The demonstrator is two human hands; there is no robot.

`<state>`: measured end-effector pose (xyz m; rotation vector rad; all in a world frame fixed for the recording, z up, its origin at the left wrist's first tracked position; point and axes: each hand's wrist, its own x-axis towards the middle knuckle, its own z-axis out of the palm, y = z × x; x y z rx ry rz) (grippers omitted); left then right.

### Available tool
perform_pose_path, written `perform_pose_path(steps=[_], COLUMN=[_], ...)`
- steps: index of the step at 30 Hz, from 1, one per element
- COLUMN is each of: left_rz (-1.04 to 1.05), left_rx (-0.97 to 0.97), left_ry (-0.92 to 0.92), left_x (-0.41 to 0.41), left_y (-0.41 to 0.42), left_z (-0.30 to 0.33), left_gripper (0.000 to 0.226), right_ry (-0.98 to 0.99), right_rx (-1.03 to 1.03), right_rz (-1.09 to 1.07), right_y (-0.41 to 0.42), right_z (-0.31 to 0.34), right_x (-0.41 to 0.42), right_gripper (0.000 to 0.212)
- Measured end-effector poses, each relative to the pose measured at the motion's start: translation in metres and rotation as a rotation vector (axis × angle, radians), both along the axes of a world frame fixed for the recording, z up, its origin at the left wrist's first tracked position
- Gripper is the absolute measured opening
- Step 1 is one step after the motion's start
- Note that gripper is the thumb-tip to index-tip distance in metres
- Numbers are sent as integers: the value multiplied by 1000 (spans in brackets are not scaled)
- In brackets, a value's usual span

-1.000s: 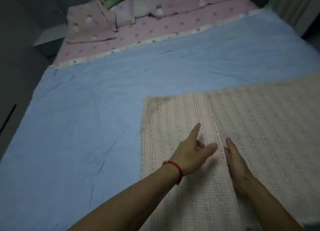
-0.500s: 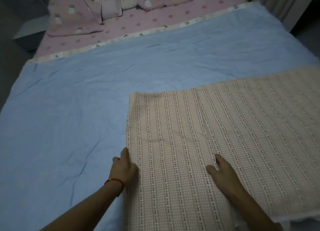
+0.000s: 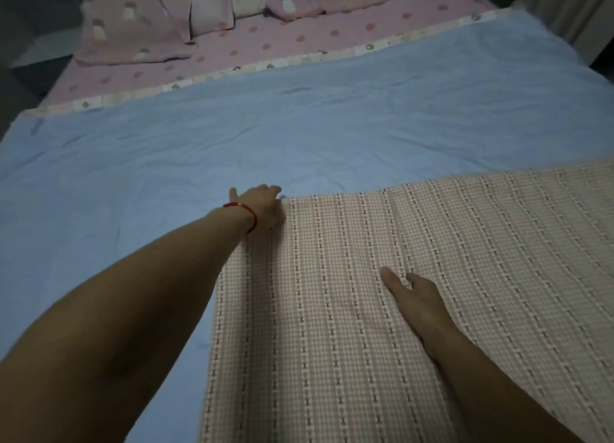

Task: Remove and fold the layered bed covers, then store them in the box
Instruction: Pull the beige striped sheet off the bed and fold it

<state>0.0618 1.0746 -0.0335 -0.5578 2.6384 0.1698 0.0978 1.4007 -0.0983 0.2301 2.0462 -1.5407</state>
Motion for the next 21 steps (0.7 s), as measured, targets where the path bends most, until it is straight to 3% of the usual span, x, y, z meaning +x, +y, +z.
perform_pose_path(steps=[5,9,11,16,18,21], left_rz=[-178,-103,-18,378,430,582], left_rx=[-120,-227,-229,-29,45,269], left_ry=[-136,-197,-97,534,595,570], left_x=[2,2,9,73,126,218], left_y=[-41,-56,-44,19,49,84], left_z=[16,21,-4,-61,-64,-58], left_gripper=[34,34,29,50,63,69], right_ry=[122,230,261,285,219,58], right_rx=[91,217,288,333,296,196], right_rz=[75,61,68,96,121,110], right_y=[-13,-27,-31,-35,-31,-17], right_z=[5,0,-11,-20,-15,2], right_x=[-6,-4,-3,-10,-10,4], right_gripper=[40,51,57,45,45,62])
